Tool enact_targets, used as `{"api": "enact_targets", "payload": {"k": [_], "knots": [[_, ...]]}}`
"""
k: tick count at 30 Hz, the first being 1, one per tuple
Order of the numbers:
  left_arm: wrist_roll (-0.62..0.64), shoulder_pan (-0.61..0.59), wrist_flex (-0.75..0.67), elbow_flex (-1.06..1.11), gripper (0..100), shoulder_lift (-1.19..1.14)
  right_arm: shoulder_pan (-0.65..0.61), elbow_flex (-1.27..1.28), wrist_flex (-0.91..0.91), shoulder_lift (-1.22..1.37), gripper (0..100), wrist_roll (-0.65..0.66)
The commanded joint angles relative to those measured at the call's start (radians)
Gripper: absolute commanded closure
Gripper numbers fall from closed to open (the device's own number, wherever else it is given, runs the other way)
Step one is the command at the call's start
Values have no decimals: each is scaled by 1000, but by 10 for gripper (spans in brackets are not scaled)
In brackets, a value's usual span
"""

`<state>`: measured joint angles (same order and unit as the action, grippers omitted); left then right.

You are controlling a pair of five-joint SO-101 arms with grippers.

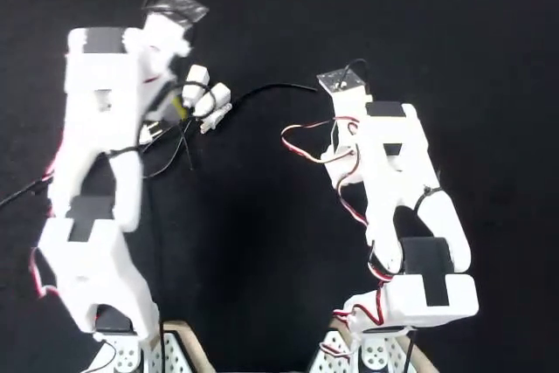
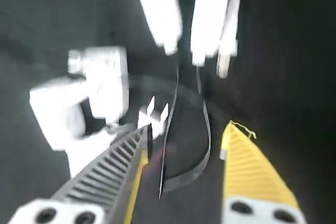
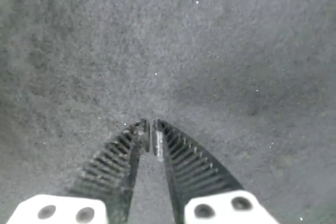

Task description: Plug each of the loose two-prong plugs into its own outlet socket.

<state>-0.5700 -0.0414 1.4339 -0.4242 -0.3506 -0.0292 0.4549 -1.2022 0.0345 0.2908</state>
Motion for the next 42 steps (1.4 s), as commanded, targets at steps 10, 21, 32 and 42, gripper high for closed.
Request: {"api": "enact_targets", "payload": {"k": [10, 21, 32, 42], "knots": [[267, -5, -488, -153, 791, -313, -11, -12, 11, -1, 984, 6], [296, -4, -417, -489, 791, -595, -11, -12, 12, -1, 984, 9], [153, 27, -58, -802, 867, -703, -11, -12, 12, -1, 984, 5], [170, 27, 222, -1109, 973, -700, -5, 5, 46, -1, 984, 3]]}}
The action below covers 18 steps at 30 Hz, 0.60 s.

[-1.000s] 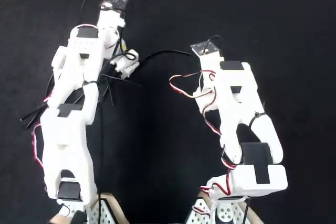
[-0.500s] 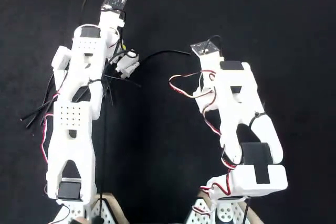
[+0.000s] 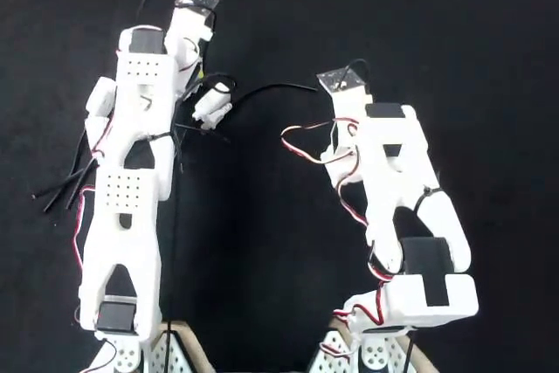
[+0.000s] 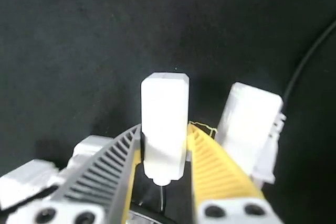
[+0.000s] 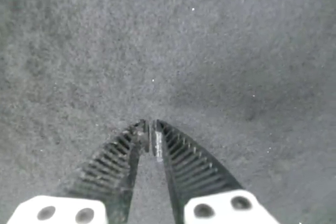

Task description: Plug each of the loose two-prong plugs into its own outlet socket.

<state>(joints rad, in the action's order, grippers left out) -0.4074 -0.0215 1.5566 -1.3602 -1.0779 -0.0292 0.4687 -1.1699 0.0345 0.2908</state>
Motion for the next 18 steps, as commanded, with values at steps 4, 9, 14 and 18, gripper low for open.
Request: {"api": "enact_targets", "payload": {"k": [4, 9, 14, 18], "knots": [[-11, 13, 207, -297, 972, 48, -5, -8, 14, -1, 984, 3], [-114, -5, 209, -101, 972, 235, -5, -8, 14, -1, 984, 3], [-175, 12, 209, 312, 972, 568, -5, -8, 15, -1, 984, 3], [-265, 39, 203, 730, 971, 901, -5, -8, 15, -1, 984, 3]]}}
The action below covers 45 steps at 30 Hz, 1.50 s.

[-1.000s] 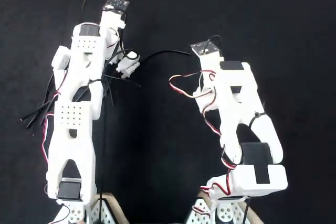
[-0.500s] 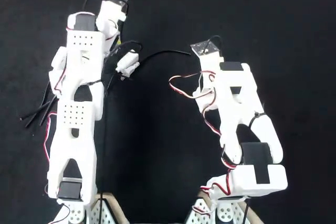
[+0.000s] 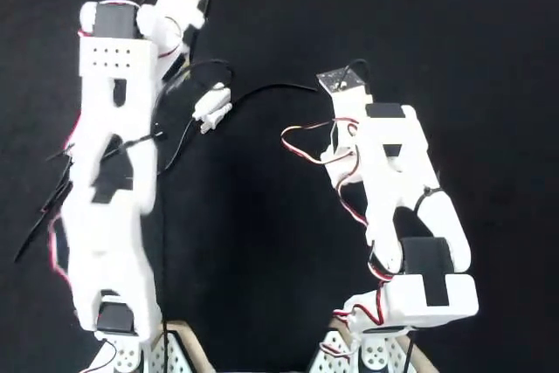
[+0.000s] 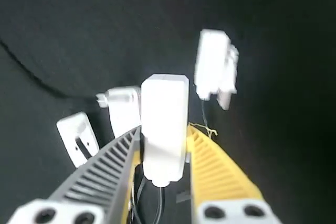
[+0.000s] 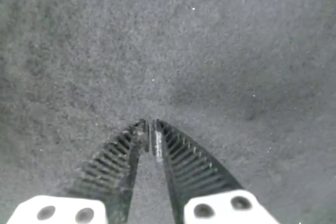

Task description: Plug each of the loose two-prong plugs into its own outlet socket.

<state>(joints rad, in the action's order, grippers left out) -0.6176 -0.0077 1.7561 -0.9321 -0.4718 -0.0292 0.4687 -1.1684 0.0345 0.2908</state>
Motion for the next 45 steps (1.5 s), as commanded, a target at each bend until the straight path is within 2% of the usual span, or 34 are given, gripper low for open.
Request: {"api": "enact_targets", "payload": {"k": [1, 6, 11, 13, 15, 22, 25, 28, 33, 40, 45], "knots": [[-80, 38, 2, 397, 971, 371, -5, -8, 14, -1, 984, 3], [-176, 51, -37, 834, 970, 667, -5, -8, 11, -1, 984, 3], [-287, 53, -333, 1325, 970, 755, -5, -8, 6, -1, 984, 3], [-298, 85, -454, 1492, 970, 760, -5, -8, 6, -1, 984, 3], [-276, 124, -512, 1609, 970, 767, -5, -7, 6, -1, 984, 3], [-29, 303, -505, 1695, 970, 766, -5, -7, 6, -1, 984, 3], [63, 355, -583, 1755, 970, 764, -5, -7, 6, -1, 984, 3], [178, 346, -669, 1794, 970, 764, -5, -7, 8, -1, 984, 3], [140, 302, -661, 1770, 957, 766, -5, -7, 6, -1, 984, 3], [-2, 101, -638, 1658, 714, 758, -11, 5, 6, -1, 984, 8], [-144, -8, -638, 1601, 680, 758, -11, 7, 8, -1, 984, 8]]}}
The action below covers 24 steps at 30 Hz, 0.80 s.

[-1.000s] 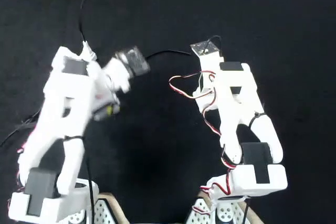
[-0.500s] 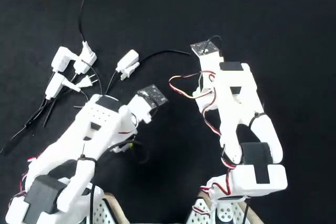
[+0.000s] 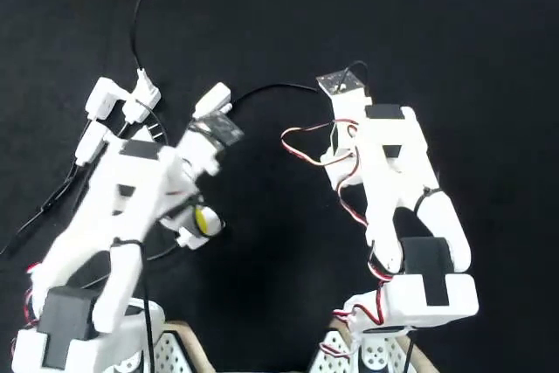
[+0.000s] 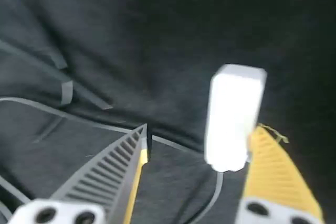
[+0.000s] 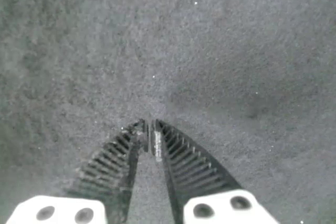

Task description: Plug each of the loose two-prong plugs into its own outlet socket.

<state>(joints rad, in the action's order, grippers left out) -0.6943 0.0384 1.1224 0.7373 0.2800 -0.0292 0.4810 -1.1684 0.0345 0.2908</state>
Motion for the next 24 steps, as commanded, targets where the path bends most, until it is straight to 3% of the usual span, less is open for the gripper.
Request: {"api": "enact_targets", "payload": {"k": [1, 9, 13, 19, 22, 24], "knots": [[-80, -64, -3, -73, 680, 12, -11, -5, 8, -1, 984, 8], [-84, -81, 9, -114, 680, 17, -11, -5, 8, -1, 984, 8], [-86, -131, 121, -214, 694, 107, -11, -5, 8, -1, 984, 5], [-87, -360, 196, -314, 723, 385, -11, -8, 12, -1, 982, 3], [-86, -460, 190, -239, 725, 526, -41, -28, 14, -10, 980, -17], [-83, -490, 178, -124, 725, 614, -103, -81, 6, -1, 979, -114]]}}
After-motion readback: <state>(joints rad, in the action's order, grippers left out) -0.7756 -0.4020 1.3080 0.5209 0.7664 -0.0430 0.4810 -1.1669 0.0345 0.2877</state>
